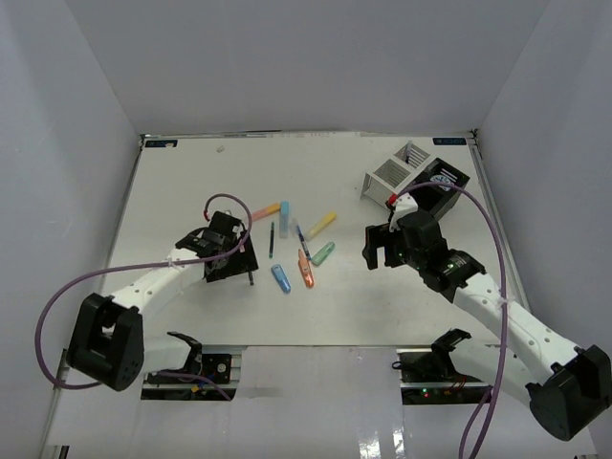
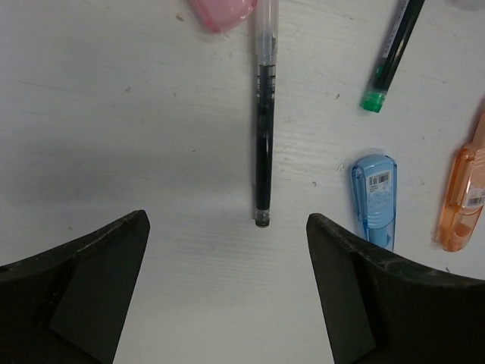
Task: Sort the stationery into containers
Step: Pick up the pen from the center of the board.
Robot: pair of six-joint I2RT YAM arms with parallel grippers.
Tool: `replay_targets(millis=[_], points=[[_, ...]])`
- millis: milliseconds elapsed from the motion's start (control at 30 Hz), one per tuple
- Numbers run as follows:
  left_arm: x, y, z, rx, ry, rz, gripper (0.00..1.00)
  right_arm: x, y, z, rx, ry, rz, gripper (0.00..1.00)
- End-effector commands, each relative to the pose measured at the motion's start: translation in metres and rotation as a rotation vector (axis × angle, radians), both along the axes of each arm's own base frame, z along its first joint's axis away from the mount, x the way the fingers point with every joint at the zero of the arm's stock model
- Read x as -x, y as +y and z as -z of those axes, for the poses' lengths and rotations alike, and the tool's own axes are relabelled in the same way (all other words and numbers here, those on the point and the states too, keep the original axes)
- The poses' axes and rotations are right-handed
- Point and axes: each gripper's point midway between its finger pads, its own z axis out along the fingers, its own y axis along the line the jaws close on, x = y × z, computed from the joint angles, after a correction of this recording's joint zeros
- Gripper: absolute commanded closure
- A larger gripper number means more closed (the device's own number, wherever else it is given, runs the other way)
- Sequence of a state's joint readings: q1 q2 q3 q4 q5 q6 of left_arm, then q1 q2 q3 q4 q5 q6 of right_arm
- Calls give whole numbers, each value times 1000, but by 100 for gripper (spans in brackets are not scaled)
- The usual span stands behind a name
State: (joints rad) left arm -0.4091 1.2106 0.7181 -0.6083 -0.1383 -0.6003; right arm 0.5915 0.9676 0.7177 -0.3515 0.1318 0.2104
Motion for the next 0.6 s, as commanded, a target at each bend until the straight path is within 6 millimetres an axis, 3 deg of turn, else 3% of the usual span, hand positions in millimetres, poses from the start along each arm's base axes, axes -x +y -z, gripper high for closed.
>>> replay_targets(millis=[0,33,67,233,533,567], points=[[-9,-18,-3,5,20,-16,8,-2,-1,-18,-63,-96,20,6],[-10,-19,-5,10,17,-23,10,0,-3,-16,-63,-98,19,6],[-9,-19,7,-19,55,-24,12,2,-4,-16,-65,-103,22,6],[-9,-28,24,-71,114,-18,20,7,-11,-17,-73,-136,32,6],[-5,-30,45,-143,172,-25,44,10,-18,-15,-66,-155,45,6],[-5,-29,46,-150,175,-27,51,10,-19,-15,-64,-158,49,6]])
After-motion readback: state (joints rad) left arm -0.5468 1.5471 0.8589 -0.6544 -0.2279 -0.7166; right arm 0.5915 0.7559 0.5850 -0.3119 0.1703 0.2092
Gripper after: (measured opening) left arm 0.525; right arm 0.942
